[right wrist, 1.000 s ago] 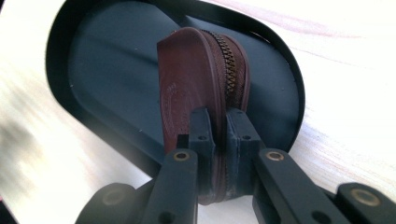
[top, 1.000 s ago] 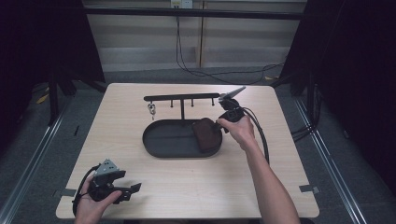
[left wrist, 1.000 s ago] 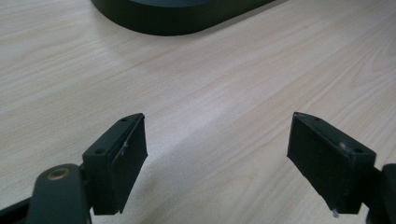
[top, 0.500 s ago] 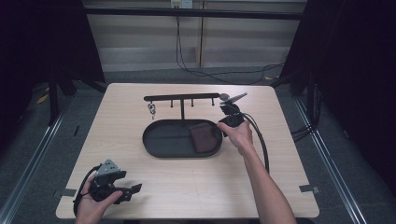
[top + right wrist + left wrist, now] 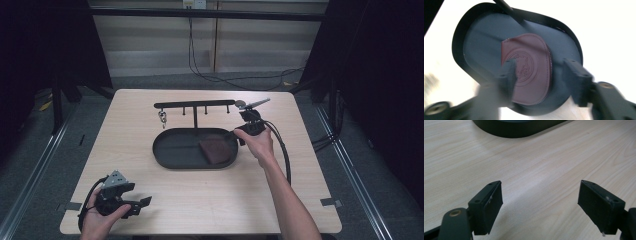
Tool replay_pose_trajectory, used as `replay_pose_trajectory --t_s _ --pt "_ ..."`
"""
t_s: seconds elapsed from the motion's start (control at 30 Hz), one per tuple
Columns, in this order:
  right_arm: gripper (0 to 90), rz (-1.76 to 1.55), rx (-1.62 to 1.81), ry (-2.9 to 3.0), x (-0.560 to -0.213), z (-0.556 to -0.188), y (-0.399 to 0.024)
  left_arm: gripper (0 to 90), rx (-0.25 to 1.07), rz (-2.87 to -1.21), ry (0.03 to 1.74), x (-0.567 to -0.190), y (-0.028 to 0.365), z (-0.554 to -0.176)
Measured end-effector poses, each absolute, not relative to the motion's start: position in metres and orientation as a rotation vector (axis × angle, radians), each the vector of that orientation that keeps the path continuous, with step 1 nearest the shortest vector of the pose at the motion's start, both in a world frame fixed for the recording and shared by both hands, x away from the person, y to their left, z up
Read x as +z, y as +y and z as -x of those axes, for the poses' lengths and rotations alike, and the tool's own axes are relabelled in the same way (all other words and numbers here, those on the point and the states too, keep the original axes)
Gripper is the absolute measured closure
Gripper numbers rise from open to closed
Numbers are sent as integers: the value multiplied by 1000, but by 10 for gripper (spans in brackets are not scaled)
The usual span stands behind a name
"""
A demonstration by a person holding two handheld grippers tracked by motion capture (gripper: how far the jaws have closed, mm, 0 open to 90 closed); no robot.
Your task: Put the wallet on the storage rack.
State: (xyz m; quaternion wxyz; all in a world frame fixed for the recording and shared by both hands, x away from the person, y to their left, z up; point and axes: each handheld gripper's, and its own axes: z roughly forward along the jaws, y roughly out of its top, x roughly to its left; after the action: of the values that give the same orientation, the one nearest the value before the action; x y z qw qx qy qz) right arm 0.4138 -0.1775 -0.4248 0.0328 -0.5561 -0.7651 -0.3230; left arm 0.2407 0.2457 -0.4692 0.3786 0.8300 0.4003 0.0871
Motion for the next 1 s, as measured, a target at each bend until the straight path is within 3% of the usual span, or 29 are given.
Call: replay_pose_trajectory --t_s 0.23,1.0 --pt "293 1705 -1042 -2402 -419 -404 -182 197 227 -2097 1044 -469 249 -241" --pt "182 1674 -1166 -2441 -421 -348 -211 197 234 -2076 1068 -468 252 -242"
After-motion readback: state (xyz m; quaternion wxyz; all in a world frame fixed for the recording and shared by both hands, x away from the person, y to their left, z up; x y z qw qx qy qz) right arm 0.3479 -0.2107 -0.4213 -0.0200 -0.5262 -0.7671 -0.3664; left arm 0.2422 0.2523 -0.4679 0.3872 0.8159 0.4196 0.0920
